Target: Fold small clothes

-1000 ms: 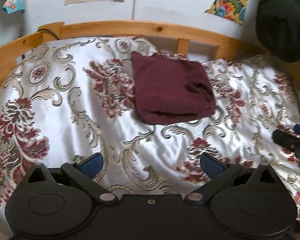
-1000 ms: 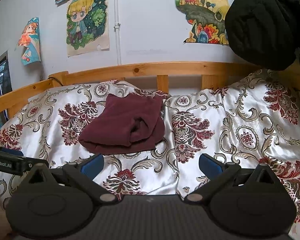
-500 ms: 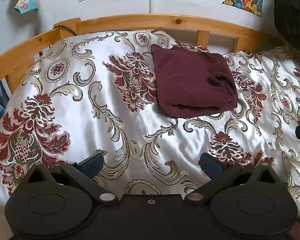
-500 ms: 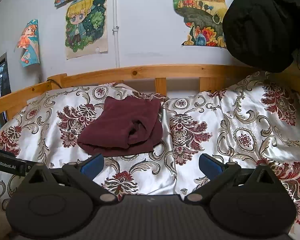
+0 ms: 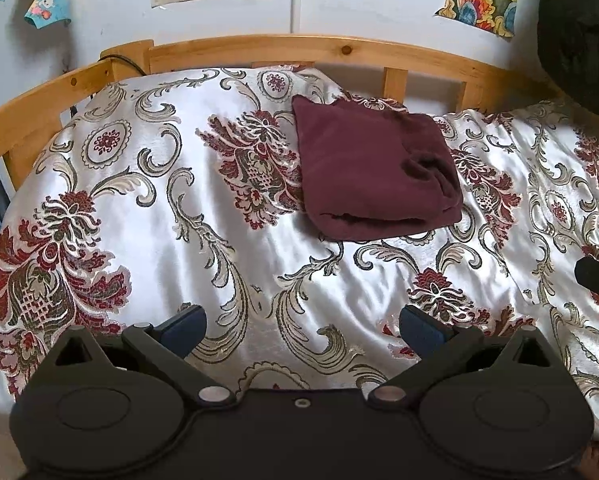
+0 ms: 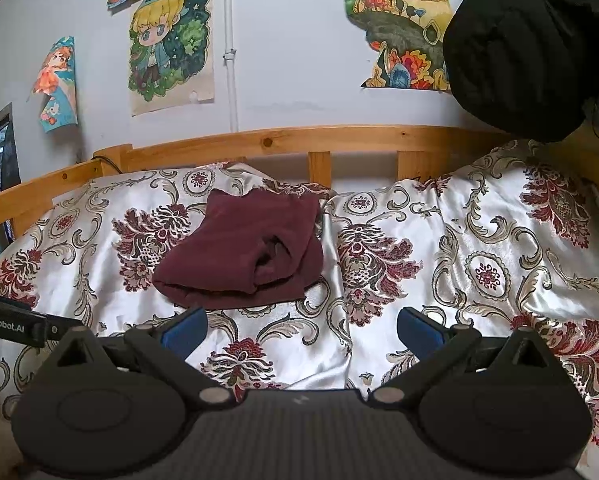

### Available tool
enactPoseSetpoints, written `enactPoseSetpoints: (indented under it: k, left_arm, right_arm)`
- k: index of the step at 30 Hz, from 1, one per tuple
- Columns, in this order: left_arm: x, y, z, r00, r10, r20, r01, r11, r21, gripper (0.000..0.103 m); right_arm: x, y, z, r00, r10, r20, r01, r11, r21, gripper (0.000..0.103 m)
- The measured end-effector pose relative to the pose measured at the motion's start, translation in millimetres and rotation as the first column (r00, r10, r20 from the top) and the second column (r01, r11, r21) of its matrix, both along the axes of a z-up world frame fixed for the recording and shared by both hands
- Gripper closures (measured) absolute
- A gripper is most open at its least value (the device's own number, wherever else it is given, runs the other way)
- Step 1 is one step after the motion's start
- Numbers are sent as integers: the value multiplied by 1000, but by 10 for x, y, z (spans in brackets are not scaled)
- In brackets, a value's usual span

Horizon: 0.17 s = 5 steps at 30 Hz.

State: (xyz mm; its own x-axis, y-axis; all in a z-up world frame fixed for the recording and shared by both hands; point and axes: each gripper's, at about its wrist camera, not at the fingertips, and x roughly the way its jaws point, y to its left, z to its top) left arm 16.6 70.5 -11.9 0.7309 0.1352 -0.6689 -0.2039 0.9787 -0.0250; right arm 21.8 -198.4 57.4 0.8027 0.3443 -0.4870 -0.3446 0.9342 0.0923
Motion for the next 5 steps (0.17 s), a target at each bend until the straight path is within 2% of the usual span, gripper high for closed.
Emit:
enactPoseSetpoints:
  k: [5]
  left_arm:
    - [3,0,-1,1000,1,-4,-1,1000,5,1]
  right_arm:
    - [2,-11,-8,1000,1,-4,-1,1000,-1,0]
